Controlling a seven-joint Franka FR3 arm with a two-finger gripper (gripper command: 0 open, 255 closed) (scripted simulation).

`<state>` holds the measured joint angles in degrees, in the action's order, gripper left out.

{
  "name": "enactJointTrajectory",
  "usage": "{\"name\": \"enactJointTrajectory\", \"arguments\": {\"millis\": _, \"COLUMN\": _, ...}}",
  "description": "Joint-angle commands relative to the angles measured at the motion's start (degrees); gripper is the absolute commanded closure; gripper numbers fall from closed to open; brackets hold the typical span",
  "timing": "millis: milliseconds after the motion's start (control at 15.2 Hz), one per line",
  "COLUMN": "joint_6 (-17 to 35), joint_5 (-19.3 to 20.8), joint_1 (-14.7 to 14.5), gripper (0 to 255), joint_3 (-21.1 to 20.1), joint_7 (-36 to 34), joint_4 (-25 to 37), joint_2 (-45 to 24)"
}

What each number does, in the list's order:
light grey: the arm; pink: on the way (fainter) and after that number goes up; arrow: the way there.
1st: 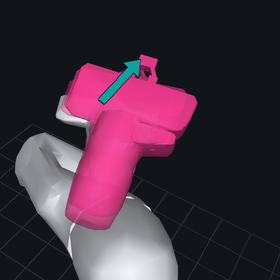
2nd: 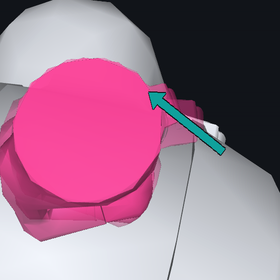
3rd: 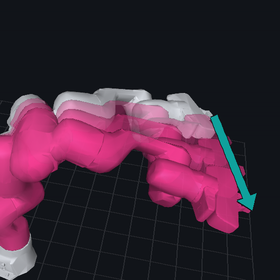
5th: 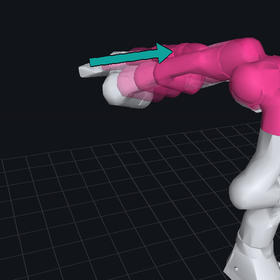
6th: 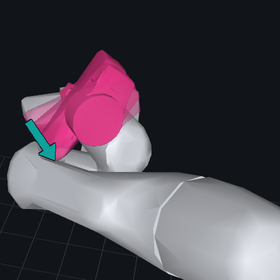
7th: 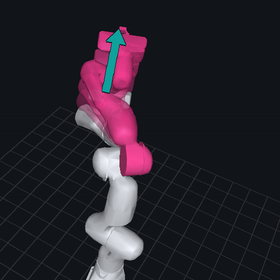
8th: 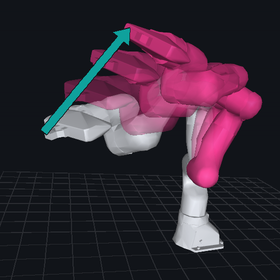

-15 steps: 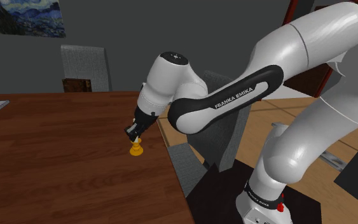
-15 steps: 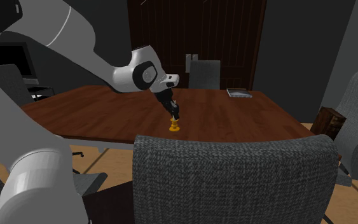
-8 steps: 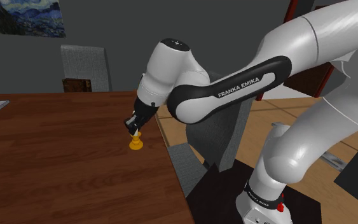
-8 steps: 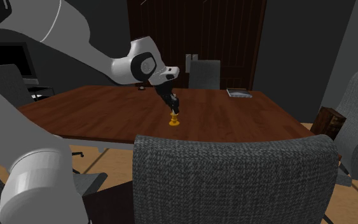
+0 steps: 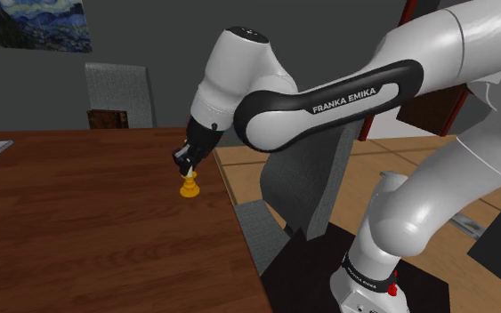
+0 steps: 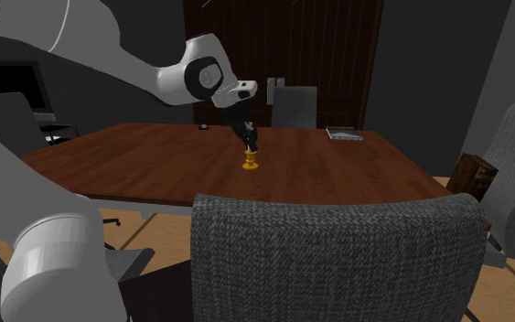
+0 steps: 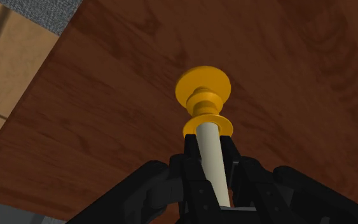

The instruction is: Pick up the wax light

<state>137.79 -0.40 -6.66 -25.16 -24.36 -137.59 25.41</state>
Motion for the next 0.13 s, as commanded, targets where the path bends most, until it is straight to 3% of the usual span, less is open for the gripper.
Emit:
{"name": "enactJointTrajectory", "arguments": {"millis": 0, "joint_6": -1.1, "joint_5": -0.2, "joint_1": -0.1, "gripper": 255, "joint_3": 0.5, "joint_7": 0.5, "joint_4": 0.7, "joint_2": 0.4}}
{"name": "enactJointTrajectory", "arguments": {"millis": 66, "joint_6": -1.1, "joint_5": -0.2, "joint_1": -0.1, "gripper": 255, "joint_3": 0.5, "joint_7": 0.5, "joint_4": 0.7, "joint_2": 0.4}}
